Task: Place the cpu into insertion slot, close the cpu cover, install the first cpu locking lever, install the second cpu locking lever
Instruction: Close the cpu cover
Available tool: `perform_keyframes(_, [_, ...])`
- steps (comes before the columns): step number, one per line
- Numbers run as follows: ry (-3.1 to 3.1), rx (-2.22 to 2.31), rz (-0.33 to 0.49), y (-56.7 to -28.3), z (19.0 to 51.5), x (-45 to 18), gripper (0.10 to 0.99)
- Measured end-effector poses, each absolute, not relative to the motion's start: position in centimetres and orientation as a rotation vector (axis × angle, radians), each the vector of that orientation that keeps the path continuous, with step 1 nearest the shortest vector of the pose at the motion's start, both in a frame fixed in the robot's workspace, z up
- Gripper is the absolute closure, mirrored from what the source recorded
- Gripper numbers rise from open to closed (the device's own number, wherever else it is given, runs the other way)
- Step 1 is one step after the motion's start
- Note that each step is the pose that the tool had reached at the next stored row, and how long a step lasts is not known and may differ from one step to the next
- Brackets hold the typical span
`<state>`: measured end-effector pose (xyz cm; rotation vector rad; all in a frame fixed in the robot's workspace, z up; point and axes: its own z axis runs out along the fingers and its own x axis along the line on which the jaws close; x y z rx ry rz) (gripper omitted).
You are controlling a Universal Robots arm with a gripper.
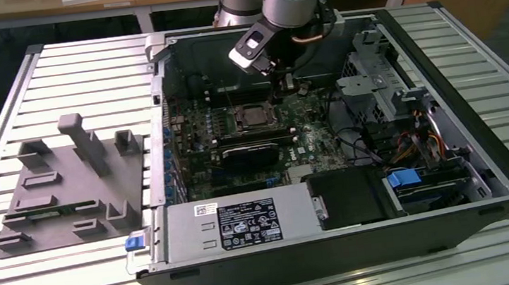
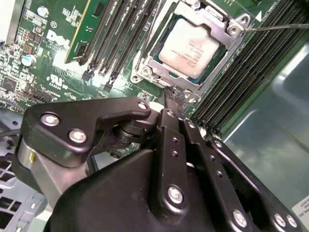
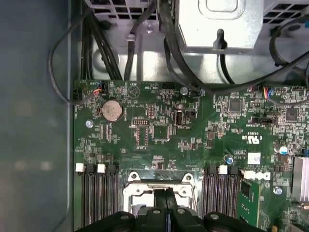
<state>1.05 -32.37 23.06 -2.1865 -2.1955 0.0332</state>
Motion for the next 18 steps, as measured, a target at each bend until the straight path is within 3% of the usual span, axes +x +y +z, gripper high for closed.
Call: perform_keyframes(18, [-2.222,-2.211,-0.023,-32.4,22.5,-3.1,0.984])
